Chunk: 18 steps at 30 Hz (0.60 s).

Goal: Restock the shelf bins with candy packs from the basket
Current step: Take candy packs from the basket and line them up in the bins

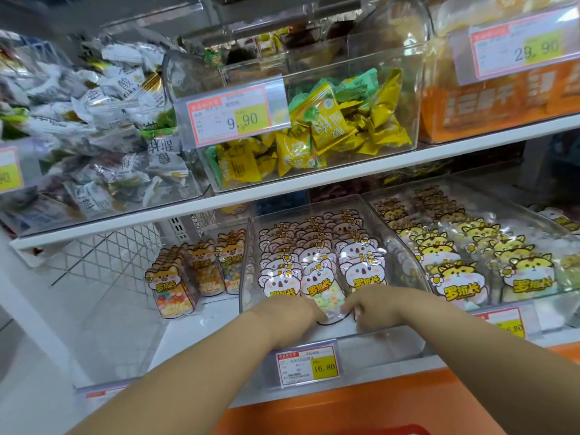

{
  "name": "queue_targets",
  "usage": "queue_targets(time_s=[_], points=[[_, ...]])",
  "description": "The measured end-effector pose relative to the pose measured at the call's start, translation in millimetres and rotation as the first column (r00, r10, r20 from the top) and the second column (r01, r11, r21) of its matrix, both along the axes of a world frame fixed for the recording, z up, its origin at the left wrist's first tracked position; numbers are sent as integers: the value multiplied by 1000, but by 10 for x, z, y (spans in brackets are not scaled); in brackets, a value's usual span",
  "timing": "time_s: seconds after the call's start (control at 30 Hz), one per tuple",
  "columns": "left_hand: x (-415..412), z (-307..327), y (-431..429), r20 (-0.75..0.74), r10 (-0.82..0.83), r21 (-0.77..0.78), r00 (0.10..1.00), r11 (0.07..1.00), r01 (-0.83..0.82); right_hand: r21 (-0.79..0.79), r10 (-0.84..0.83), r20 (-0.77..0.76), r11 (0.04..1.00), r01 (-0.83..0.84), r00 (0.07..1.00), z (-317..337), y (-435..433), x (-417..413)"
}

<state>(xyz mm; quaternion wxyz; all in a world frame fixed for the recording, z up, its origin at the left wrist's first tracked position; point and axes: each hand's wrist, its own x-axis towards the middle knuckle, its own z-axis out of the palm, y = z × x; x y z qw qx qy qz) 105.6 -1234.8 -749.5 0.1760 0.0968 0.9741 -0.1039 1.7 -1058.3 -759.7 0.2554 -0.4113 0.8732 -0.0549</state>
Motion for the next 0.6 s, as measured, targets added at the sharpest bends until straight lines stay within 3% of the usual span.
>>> queue_targets(time_s=[0.1,0.27,0.37,0.43,0.6], points=[[-46,-72,-10,13,130,155,991,979,-130,-36,-39,-7,999,39,999,-28,-25,3],[-38,-161,27,-37,187,317,982,934,-165,24,-51,-56,998,52,997,49,-31,-13],[-32,-153,-9,-56,334,502,941,824,-263,46,-110,-165,992,119,980,-10,-99,-36],[-16,-163,18,-19,385,603,923,741,-297,58,-137,-139,988,146,981,-51,-121,-45],[-82,-258,73,38,379,565,925,755,-333,45,-157,-113,986,163,981,-70,-91,-61]])
